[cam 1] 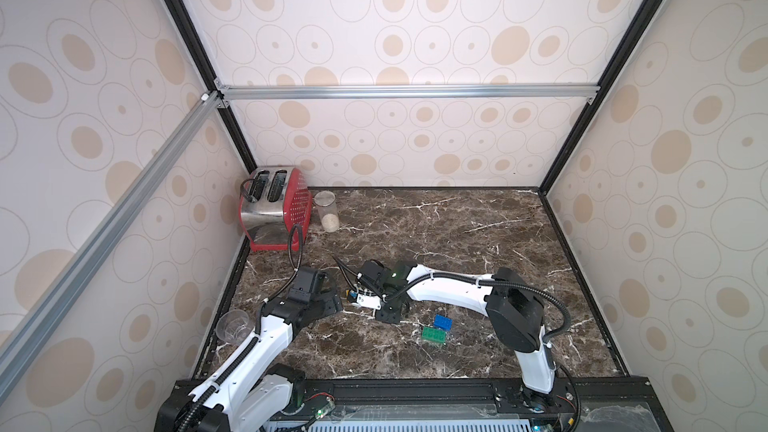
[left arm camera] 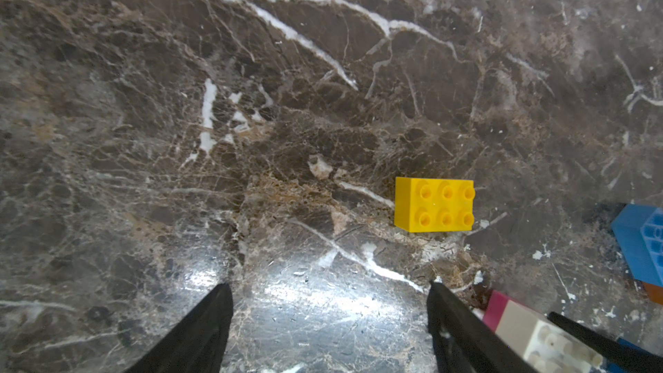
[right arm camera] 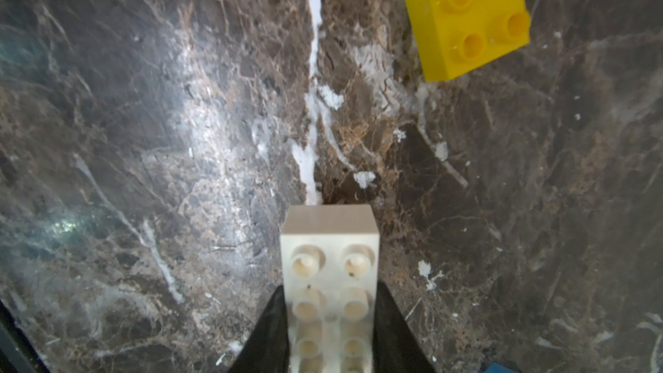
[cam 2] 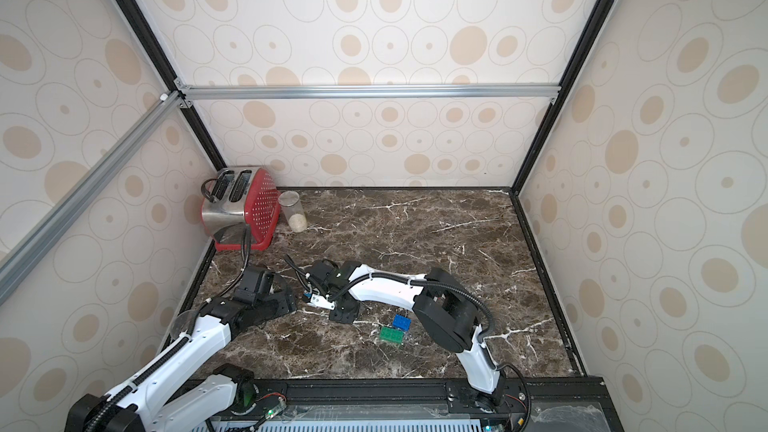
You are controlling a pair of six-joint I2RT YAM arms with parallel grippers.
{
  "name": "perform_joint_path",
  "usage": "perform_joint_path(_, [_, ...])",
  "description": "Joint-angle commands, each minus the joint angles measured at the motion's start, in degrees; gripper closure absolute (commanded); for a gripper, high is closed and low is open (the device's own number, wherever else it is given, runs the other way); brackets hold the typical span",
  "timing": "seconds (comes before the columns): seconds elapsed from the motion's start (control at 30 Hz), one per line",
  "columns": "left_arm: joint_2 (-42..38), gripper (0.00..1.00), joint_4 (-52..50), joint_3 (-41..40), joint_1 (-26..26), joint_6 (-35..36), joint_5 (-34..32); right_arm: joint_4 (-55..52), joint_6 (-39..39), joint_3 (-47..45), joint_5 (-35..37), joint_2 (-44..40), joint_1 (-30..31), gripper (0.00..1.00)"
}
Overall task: Assemble a heart with lego
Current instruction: Assemble the lego brick with the lego brick, then place the lego brick at the center of the board.
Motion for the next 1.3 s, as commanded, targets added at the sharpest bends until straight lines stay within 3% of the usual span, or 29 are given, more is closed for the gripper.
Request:
perform_joint_path(0.0, [-1.16,0.15,-1.79,0.32,0.59,-1.00,-0.07,0.06,-0.21,-0.82,-0.35,2.60,0.43,0.78])
perform_joint_path(0.37, [-3.30,0.15,-4.47,2.07,0.58,-1.04,-2.17,-10.82,-0.68,3.56,6.44,8.06,0.88,0.79])
perform_joint_path(0.57, [-3.17,0.14,-4.63,2.52,0.66,-0.64,-1.93,-12.70,-0.34,5.00,0.16,11.46,0.11,0.80])
perform_joint_path(0.73, [-3.42,0.14,-4.74,2.34,0.67,-0.39,-2.09,-11.11,0.74,4.84,-4.76,6.14,-2.01,0.82])
perform_joint_path(1.03, [-1.94,0.14,-3.07,2.52,0.67,0.12,-0.57,-14.30,0.61,2.87,0.20,0.73,-2.69,0.84])
perform_joint_path(1.27, [-0.56,0.14,0.09,1.79,0.67,0.50,3.26,-11.69,0.43,-1.69,-2.17,-1.32,-4.89,0.83])
